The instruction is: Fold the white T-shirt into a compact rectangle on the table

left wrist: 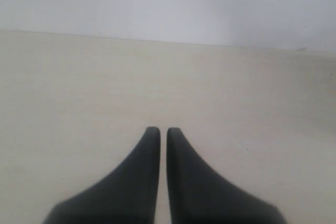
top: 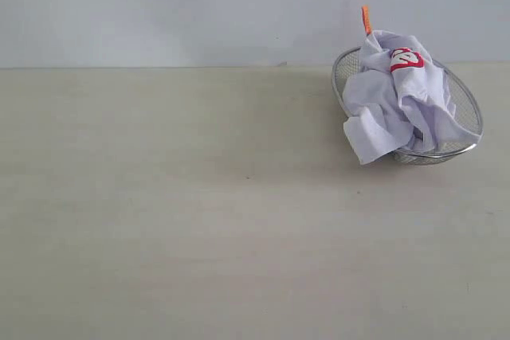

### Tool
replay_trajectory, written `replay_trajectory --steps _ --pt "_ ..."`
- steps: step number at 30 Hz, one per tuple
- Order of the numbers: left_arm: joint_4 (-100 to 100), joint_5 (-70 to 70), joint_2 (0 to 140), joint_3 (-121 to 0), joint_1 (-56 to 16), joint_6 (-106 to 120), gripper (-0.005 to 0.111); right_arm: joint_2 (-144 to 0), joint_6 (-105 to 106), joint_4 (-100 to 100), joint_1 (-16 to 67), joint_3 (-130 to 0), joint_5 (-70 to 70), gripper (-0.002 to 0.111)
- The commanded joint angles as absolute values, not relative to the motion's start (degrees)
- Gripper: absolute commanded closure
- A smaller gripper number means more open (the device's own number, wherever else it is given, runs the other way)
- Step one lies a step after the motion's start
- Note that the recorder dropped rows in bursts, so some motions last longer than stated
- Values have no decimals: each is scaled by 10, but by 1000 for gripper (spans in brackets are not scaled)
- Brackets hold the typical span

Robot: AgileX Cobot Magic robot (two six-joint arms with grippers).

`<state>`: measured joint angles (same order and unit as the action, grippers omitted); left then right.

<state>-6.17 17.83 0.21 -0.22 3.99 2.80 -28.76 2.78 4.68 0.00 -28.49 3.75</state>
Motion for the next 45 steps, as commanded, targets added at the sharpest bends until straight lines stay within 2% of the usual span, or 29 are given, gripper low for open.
replay_trajectory --steps 1,4,7,19,24,28,32,39,43,45 --pt "-61 176 0 0 41 30 102 -371 0 49 0 -289 -16 109" --pt "-61 176 0 0 41 30 102 -480 -6 51 0 -319 -19 109" --pt "-61 176 0 0 41 30 102 -565 21 51 0 -385 43 109" --pt "-61 175 0 0 41 30 102 -880 193 49 0 -889 545 109" --pt "-61 175 0 0 41 30 102 -993 220 49 -2 -1058 666 109" --pt "-61 175 0 0 41 30 102 -1078 212 49 -5 -1160 700 109" --pt "-61 175 0 0 41 30 102 -1133 144 69 -37 -1198 700 109" --pt "-61 176 0 0 41 30 102 -1196 153 281 -135 -1200 700 109" --pt "-61 176 0 0 41 30 102 -1216 181 248 -136 -1200 700 108" --pt "-61 176 0 0 41 30 102 -1226 181 236 -135 -1200 700 105"
